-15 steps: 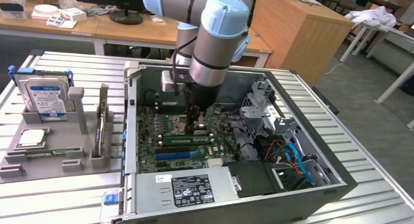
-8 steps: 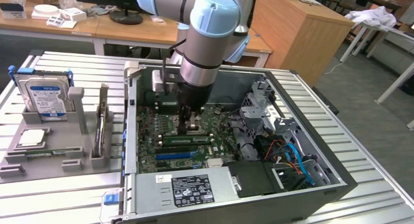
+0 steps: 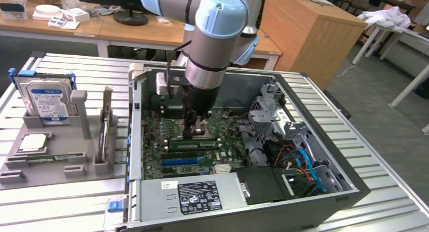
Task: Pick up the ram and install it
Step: 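Press down the ram until it locks into place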
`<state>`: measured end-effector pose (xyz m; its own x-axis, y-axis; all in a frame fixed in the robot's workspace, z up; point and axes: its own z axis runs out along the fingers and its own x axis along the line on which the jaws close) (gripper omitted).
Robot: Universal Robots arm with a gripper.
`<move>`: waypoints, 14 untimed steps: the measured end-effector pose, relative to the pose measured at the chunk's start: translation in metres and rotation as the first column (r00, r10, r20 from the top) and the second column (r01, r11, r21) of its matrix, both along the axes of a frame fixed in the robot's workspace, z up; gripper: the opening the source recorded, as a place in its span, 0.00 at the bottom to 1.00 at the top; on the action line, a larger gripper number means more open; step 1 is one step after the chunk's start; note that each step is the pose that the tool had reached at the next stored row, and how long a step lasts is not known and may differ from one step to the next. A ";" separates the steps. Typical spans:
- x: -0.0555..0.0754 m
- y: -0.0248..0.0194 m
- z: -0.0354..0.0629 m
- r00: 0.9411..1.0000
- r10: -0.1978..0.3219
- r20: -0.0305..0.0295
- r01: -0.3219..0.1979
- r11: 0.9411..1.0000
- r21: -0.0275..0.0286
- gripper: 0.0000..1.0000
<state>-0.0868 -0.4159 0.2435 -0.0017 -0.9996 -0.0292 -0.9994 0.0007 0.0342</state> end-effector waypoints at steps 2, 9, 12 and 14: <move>0.000 0.0001 -0.0011 1.000 0.000 0.000 0.000 1.000 0.000 0.11; 0.000 0.0000 -0.0046 1.000 0.000 0.000 0.000 1.000 0.000 0.11; 0.000 0.0001 -0.0048 1.000 0.000 0.000 0.000 1.000 0.000 0.11; 0.000 0.0001 -0.0061 1.000 0.000 0.000 0.000 1.000 0.000 0.11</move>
<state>-0.0868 -0.4157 0.2374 -0.0018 -0.9996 -0.0294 -0.9994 0.0008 0.0341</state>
